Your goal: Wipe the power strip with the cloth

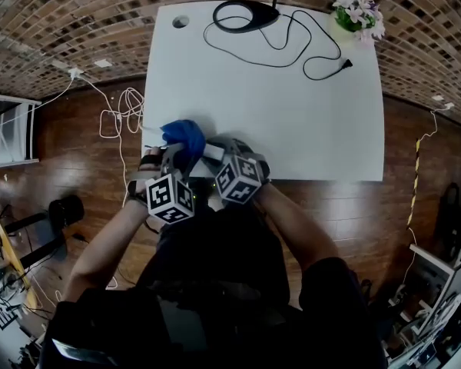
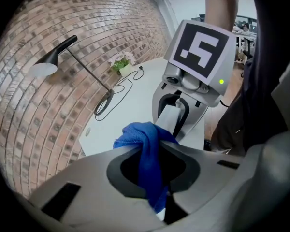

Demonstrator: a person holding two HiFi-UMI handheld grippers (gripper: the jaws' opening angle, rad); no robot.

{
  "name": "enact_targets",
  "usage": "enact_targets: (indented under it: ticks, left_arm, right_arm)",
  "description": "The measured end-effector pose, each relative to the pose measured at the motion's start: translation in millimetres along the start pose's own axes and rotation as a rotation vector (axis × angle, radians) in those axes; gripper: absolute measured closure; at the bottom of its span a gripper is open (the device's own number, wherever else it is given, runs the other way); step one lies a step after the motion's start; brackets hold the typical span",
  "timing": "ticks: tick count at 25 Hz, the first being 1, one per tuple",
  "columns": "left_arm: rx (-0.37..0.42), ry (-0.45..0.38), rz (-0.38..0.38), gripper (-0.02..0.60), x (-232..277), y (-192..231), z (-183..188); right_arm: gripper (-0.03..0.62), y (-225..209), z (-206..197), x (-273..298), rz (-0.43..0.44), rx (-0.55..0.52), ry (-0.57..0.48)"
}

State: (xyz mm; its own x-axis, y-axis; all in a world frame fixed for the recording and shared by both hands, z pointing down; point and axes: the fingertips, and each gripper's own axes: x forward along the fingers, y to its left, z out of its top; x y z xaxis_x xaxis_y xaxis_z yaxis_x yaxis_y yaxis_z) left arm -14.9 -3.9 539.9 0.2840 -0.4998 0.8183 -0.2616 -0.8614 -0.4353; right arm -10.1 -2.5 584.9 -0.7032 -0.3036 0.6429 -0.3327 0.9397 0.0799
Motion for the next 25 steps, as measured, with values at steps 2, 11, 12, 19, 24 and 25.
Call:
enact_targets:
  ticks: [2, 11, 12, 19, 24, 25]
  left_arm:
    - [-0.005, -0.011, -0.009, 0.534, 1.0, -4.4, 7.0]
    - [-0.059, -0.054, -0.056, 0.534, 4.9, -21.6, 37.5]
    - [-0.065, -0.062, -0.061, 0.534, 5.2, -23.3, 39.2]
    - [-0.077, -0.095, -0.124, 0.535, 6.1, -33.1, 59.3]
    - [-0.195, -0.172, -0.202, 0.54, 5.6, -38.3, 68.8]
    - [-0.243, -0.19, -0.228, 0.54, 4.8, -37.7, 69.2]
  right_arm:
    - [0.439, -0.4, -0.3, -0.5, -0.001, -0.001, -0.001]
    - [0.439, -1.8, -0.6, -1.1, -0.004, -0.002, -0.007]
    - [0.439, -1.6, -0.9, -1.4, -0.004, -0.003, -0.007]
    - [0.439, -0.9, -4.6, -1.1, -0.012, -0.025, -0.007]
    - [0.439, 0.8, -1.2, -3.9, -0.003, -0.035, -0.02]
    - [0.439, 0.6, -0.9, -4.0, -0.002, -0.033, -0.02]
